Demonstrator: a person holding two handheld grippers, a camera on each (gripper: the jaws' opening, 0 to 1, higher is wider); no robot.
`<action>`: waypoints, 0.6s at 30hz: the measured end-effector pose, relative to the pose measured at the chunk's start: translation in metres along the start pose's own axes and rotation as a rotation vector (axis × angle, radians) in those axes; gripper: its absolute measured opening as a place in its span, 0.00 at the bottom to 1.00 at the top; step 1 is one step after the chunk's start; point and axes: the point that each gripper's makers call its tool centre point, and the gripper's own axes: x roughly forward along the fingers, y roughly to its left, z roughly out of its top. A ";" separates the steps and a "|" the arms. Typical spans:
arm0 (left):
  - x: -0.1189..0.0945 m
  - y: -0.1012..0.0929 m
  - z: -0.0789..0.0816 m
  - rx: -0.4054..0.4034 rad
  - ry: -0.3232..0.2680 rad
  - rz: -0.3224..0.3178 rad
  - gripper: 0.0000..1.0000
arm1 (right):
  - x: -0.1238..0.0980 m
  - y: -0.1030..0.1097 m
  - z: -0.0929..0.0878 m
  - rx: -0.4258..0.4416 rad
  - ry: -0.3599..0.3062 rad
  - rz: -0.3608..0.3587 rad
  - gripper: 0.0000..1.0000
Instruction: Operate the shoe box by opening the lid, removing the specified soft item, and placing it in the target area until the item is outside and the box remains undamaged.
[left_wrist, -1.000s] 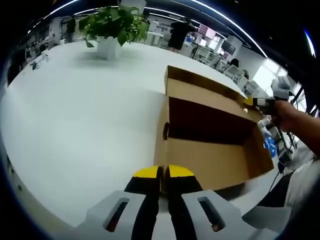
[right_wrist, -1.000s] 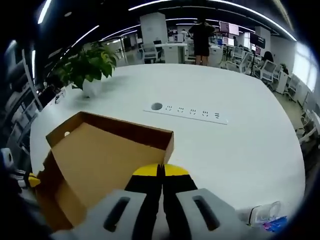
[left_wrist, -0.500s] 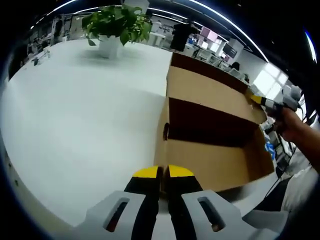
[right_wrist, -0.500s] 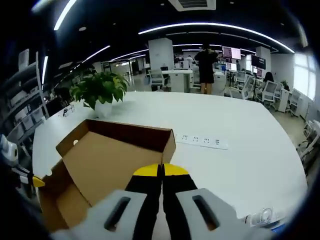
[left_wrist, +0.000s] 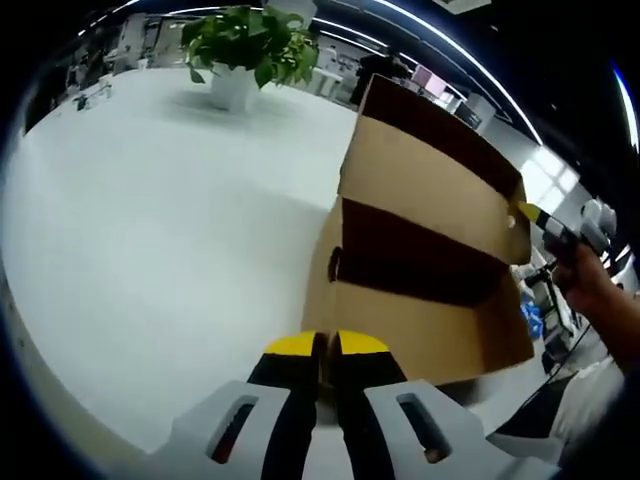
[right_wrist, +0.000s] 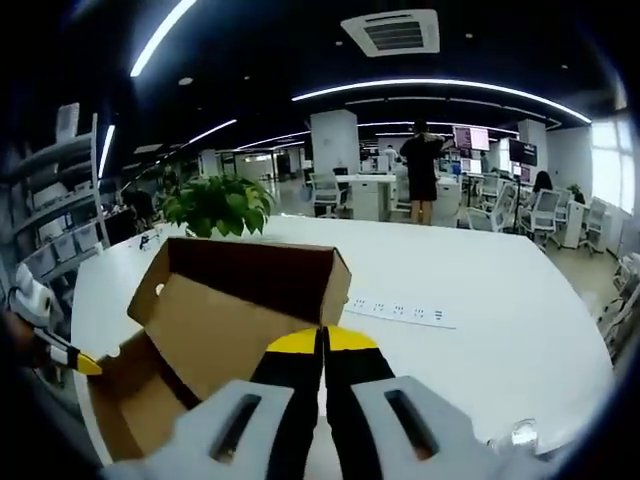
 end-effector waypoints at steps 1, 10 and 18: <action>0.000 0.000 0.000 -0.001 -0.001 0.000 0.02 | -0.002 0.002 0.000 -0.001 -0.001 0.003 0.00; 0.001 0.001 0.003 0.008 -0.011 0.001 0.03 | -0.015 0.011 0.000 -0.017 0.009 0.007 0.00; 0.002 0.004 0.006 0.008 -0.018 0.002 0.03 | -0.035 0.022 -0.005 -0.054 0.022 0.002 0.00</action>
